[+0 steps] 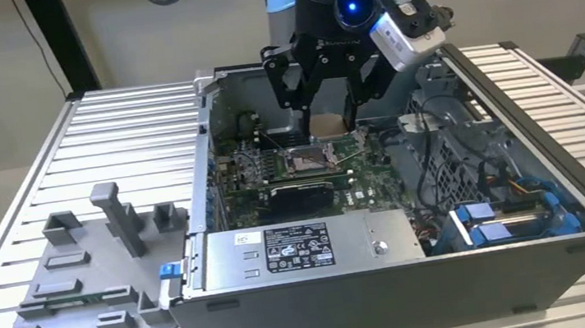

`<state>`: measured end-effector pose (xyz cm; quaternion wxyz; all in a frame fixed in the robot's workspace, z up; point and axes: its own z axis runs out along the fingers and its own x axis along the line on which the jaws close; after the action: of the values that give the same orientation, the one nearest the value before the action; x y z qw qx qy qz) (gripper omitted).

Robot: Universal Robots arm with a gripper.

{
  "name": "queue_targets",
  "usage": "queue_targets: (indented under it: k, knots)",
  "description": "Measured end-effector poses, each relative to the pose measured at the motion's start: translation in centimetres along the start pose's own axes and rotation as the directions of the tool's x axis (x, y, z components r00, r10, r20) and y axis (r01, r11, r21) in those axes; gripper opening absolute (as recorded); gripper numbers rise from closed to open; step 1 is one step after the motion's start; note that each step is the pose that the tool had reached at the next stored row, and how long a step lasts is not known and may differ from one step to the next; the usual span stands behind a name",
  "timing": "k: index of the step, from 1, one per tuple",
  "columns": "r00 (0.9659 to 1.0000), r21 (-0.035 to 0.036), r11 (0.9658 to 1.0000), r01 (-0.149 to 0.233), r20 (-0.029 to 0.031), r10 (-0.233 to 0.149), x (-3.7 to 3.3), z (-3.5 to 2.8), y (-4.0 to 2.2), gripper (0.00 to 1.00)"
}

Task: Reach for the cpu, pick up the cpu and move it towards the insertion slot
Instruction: 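Pick up the cpu and move it towards the insertion slot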

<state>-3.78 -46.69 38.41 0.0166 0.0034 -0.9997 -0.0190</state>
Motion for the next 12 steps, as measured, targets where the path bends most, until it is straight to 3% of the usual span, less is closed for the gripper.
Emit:
queue_targets:
  k: [8,12]
  knots:
    - [1.0,0.0001,1.0,0.0,0.0,0.0,-0.07,0.0,0.06,0.0]
    - [1.0,0.0,1.0,0.0,0.0,0.0,-0.19,0.04,0.64,0.0]
